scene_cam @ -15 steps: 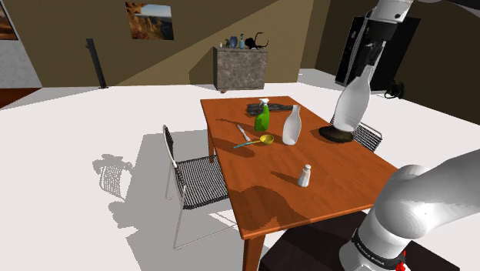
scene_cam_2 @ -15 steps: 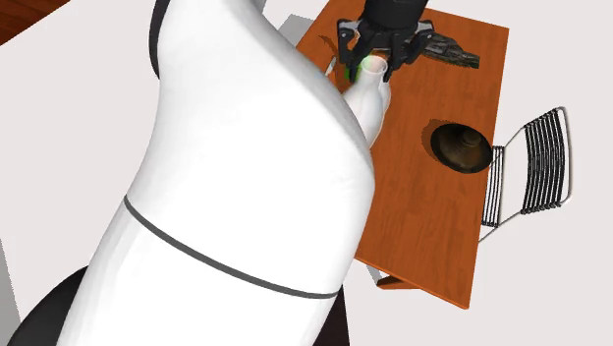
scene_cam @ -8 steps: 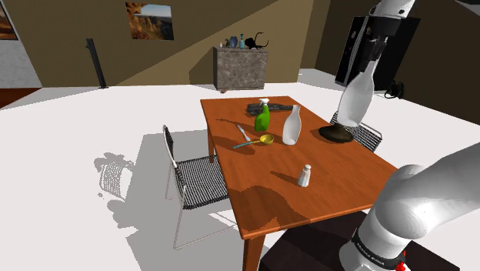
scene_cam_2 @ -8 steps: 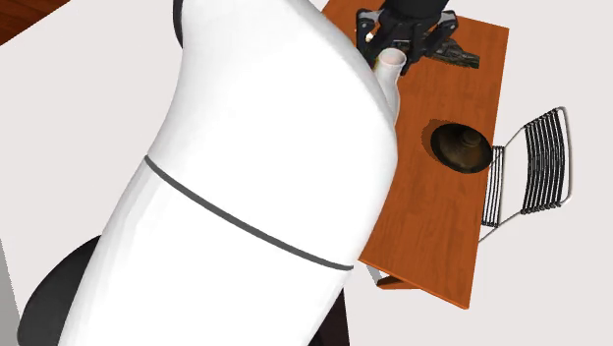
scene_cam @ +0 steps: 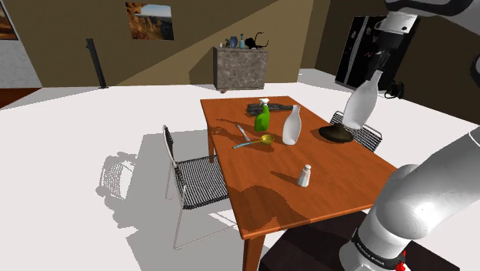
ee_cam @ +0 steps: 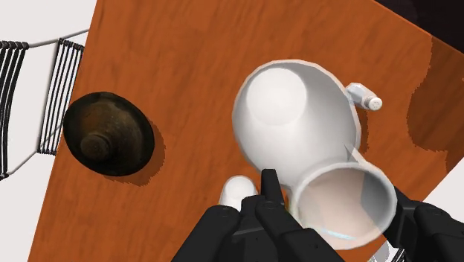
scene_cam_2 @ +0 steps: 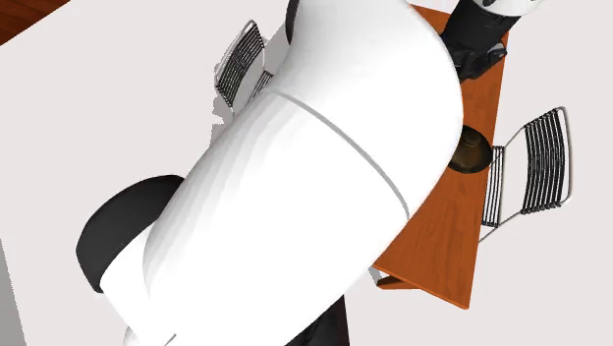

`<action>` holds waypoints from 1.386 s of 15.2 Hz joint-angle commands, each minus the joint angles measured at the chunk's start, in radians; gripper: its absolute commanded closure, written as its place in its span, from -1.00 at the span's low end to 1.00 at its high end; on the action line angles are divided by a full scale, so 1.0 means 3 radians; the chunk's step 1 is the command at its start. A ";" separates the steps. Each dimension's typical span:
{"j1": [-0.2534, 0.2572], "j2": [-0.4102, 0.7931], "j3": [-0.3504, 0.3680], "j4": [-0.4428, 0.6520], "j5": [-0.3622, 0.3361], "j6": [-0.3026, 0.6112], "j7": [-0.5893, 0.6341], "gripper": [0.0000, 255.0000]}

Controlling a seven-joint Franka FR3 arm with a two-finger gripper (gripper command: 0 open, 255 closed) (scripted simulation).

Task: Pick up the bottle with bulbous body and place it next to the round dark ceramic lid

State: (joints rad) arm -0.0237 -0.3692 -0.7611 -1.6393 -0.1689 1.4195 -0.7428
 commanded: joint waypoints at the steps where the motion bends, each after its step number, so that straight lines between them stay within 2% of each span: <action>1: 0.0028 0.0182 -0.0240 0.0105 0.0077 0.0069 -0.0219 1.00; 5: 0.0085 0.0695 -0.0807 0.0328 0.0421 0.0217 -0.0722 1.00; 7: 0.0051 0.1086 -0.1128 0.0478 0.0753 0.0256 -0.1059 1.00; 8: -0.0018 0.1327 -0.1273 0.0565 0.0974 0.0255 -0.1254 1.00; 10: -0.0333 0.1821 -0.1395 0.0771 0.1438 0.0205 -0.1626 1.00; 12: -0.0754 0.2219 -0.1328 0.1010 0.1800 0.0127 -0.1888 1.00; 17: -0.1782 0.2981 -0.0968 0.1778 0.2414 -0.0097 -0.2205 1.00; 20: -0.2430 0.3452 -0.0728 0.2488 0.2743 -0.0301 -0.2233 1.00; 21: -0.2369 0.3426 -0.0742 0.2376 0.2717 -0.0232 -0.2253 1.00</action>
State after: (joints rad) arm -0.7062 0.6371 -0.9947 -0.9502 0.6314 1.3507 -1.4129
